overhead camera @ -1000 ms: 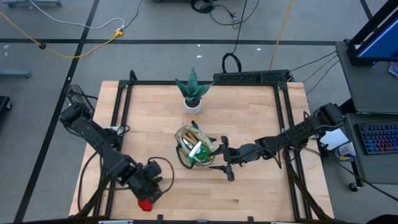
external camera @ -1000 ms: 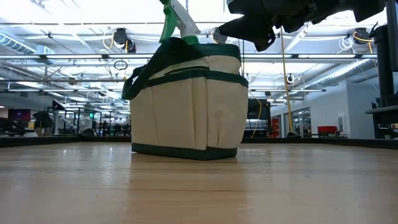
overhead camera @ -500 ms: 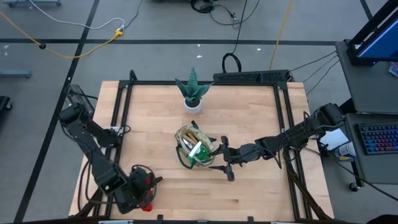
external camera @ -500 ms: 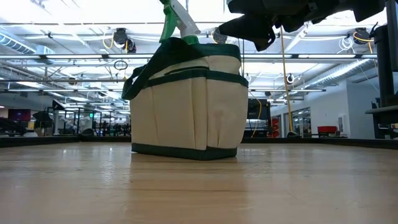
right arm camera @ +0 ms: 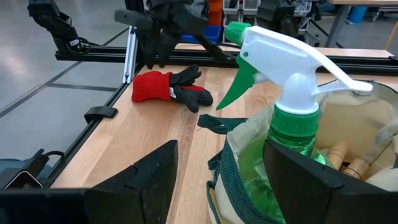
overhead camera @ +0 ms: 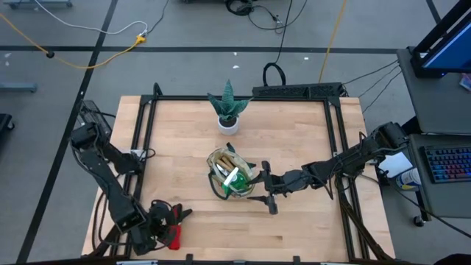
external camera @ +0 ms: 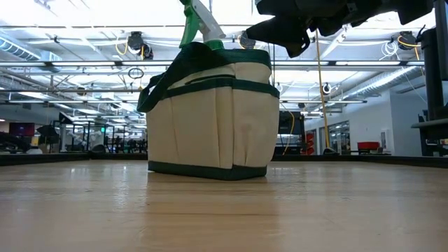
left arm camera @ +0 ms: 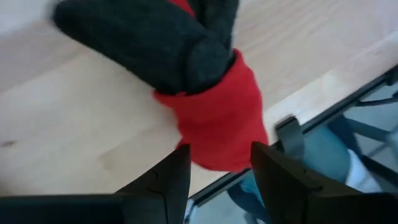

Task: Pick & Place Garden tools in Gardening bag
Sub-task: Put the gloves into the gardening bag

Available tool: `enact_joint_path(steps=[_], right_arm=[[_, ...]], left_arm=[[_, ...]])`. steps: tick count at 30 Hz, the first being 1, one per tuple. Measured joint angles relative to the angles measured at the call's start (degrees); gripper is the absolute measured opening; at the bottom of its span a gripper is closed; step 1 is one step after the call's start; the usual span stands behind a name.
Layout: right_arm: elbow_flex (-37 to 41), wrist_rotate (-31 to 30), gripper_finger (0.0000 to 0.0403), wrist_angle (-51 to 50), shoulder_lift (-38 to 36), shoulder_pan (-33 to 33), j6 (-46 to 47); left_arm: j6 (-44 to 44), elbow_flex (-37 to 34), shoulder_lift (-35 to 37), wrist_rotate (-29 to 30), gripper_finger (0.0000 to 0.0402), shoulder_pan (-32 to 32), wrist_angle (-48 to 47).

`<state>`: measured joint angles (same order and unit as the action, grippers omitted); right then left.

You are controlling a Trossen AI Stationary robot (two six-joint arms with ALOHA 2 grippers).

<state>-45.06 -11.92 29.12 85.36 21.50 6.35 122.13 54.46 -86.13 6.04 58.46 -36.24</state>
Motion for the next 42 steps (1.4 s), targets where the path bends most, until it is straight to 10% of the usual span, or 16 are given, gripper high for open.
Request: enact_joint_path(steps=[15, 30, 42], right_arm=[[0.0, 0.0, 0.0226, -0.6, 0.0, 0.0, 0.0], [0.0, 0.0, 0.0226, -0.9, 0.0, 0.0, -1.1], [0.0, 0.0, 0.0226, -0.8, 0.0, 0.0, -1.1]], left_arm=[[-13.8, -6.4, 0.0, 4.5, 0.0167, -2.7, 5.3], [-20.0, -6.3, 0.0, 6.0, 0.0014, -5.8, 5.3], [-39.5, 8.4, 0.0, 11.2, 0.0006, -9.1, -11.0]])
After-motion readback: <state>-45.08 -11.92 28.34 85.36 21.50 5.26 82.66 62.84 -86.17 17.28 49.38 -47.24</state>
